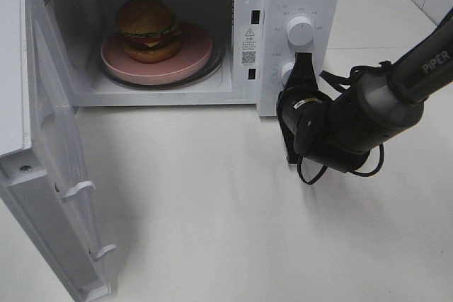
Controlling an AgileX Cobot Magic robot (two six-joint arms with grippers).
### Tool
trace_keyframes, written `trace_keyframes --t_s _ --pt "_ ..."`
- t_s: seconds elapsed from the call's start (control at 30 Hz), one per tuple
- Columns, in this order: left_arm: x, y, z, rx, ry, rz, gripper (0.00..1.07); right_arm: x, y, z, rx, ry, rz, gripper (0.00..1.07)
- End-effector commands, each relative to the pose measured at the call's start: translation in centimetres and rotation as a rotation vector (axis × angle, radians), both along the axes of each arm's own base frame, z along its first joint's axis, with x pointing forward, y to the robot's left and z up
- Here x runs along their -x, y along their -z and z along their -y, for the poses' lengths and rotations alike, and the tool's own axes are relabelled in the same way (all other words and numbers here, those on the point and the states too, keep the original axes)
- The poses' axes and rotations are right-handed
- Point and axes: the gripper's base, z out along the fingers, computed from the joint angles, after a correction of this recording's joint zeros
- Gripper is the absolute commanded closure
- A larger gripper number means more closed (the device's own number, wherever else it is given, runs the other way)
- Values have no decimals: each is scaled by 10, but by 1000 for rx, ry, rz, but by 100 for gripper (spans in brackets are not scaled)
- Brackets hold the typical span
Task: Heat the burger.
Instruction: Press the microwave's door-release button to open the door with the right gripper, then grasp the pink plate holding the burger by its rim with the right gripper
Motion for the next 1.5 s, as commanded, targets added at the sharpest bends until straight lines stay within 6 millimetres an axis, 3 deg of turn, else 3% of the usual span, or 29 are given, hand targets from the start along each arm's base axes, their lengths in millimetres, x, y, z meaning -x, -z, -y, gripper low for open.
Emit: trace_keyframes --t_s 0.03,0.4,0.67,0.93,1.27,1.5 --pt "2 1 1 10 1 21 6 7 -11 -7 38 -97 0 107" --pt "2 1 1 10 1 21 6 27 -25 -4 176 -279 -97 107" --pt "2 1 1 10 1 21 6 52 -37 -6 445 -649 -210 107" --pt "2 1 1 10 1 21 6 64 -50 -9 685 -975 -179 106" --pt "2 1 1 10 1 21 6 82 -62 -11 795 -1270 -209 105" --pt "2 1 1 10 1 21 6 81 -77 -14 905 -1492 -267 105"
